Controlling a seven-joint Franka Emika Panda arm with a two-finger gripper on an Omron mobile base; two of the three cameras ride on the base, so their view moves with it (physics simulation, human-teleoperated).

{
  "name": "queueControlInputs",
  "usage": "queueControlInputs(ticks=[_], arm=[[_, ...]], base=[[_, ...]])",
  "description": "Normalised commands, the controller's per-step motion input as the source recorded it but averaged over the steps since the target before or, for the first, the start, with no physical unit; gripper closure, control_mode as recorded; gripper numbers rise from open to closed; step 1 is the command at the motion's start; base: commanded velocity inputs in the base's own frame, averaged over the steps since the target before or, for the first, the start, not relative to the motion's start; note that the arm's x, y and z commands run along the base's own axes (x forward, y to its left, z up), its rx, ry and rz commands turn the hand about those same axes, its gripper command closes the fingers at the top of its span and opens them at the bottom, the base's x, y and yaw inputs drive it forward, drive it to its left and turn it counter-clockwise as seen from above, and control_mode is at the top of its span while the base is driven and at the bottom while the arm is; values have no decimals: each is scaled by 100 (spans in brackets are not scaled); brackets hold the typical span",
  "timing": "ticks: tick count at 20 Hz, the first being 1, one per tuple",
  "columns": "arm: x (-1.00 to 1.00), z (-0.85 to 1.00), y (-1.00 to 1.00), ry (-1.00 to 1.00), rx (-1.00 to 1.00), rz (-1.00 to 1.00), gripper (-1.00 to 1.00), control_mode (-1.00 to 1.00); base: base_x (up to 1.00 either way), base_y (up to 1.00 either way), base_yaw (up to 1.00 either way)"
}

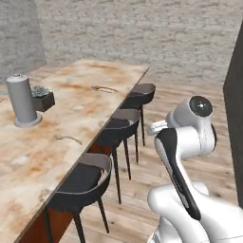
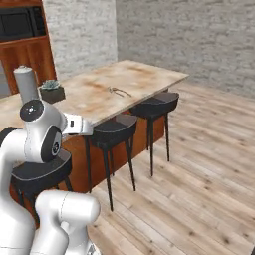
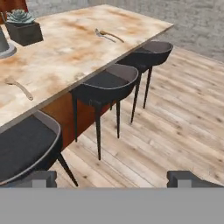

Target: Pick up the metallic utensils from the counter and place them in the open drawer. Make sure not to pick up any wooden utensils.

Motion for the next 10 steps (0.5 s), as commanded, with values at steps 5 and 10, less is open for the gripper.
queueControlInputs(ticks=[5,10], arm=[[0,0,0,0,0,0,-100,100],[0,0,0,0,0,0,-100,100]], base=[[71,-67,62],[47,-73,65]])
